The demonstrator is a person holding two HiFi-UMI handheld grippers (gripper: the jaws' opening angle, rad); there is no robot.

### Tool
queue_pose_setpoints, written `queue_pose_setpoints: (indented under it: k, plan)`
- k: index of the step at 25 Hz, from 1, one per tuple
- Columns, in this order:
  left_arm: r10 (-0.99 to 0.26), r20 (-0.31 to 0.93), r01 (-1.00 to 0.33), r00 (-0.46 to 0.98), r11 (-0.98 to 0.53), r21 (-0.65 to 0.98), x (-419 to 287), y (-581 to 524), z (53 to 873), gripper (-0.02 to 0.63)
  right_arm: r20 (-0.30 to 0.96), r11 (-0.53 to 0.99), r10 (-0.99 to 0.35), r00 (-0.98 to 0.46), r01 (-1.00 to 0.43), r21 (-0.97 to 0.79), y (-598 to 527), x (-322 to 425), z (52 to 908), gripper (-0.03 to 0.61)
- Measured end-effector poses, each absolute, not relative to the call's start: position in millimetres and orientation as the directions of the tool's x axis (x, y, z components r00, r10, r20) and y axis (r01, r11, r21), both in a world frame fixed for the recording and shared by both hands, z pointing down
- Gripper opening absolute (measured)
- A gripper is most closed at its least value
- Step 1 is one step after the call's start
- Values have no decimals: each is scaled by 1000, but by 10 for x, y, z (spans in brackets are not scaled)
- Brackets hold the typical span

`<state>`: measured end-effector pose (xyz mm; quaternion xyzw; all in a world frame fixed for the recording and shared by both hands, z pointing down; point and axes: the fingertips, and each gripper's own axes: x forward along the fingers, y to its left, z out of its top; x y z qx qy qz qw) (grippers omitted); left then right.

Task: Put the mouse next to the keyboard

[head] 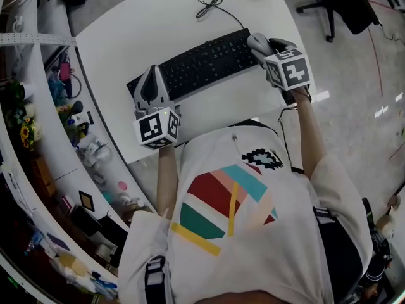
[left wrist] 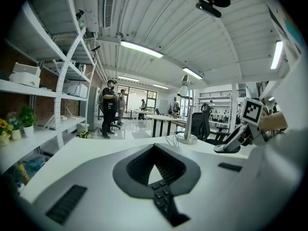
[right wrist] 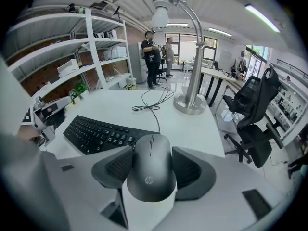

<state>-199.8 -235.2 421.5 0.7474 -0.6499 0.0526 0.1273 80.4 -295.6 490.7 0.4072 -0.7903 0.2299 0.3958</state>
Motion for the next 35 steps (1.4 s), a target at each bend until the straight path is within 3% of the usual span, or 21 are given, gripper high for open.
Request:
queue_pose_setpoints:
  k: [12, 27, 31, 35]
  plan:
    - [-943, 277, -981, 186, -162, 109, -1839, -2470, 4320, 43, 846, 456, -469, -253, -890, -13, -3355, 1311, 5260, 268]
    - [-934, 292, -973, 206, -163, 164, -1801, -2464, 4409, 43, 867, 465, -418, -270, -884, -52, -3367, 1333, 5590, 268]
    - [-936, 284, -973, 209, -170, 154, -1788, -2428, 4393, 43, 853, 464, -459, -246, -886, -6, -3375, 1324, 5519, 268]
    - [-944, 261, -975, 201, -166, 149, -1799, -2405, 4318, 43, 790, 464, -527, -313, -885, -41, -3421, 1225, 5182, 268]
